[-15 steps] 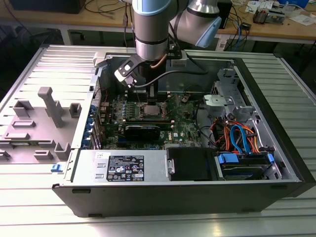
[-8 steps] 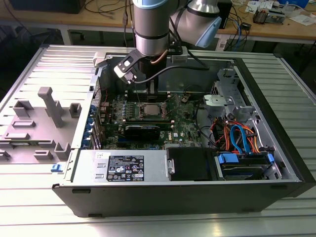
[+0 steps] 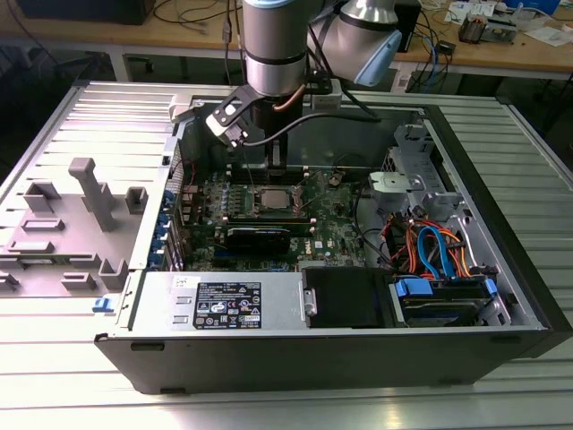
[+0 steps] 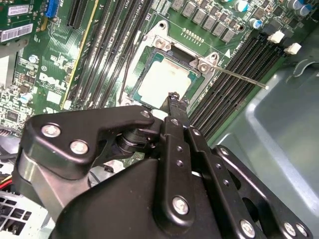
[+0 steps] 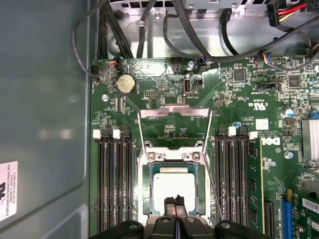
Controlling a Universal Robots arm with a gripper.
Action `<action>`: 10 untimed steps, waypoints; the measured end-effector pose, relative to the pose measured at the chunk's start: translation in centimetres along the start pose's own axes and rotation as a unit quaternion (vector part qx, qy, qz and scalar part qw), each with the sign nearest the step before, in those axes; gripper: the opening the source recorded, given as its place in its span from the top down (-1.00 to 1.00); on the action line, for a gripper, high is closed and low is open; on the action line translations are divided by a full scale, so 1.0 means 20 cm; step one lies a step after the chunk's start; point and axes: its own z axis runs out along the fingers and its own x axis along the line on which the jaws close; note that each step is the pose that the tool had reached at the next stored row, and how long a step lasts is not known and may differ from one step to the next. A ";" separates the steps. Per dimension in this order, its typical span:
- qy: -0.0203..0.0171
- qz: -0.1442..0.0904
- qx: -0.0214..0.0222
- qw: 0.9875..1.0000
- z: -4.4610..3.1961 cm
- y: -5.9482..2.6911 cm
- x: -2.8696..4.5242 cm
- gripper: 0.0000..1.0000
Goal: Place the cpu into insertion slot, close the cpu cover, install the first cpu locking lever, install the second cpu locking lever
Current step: 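Close the cpu cover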
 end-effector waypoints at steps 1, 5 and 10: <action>0.000 0.000 0.000 1.000 -0.006 0.000 0.000 0.79; 0.000 0.000 0.000 1.000 -0.035 0.002 0.001 0.79; 0.000 0.000 0.000 1.000 -0.062 0.003 0.001 0.79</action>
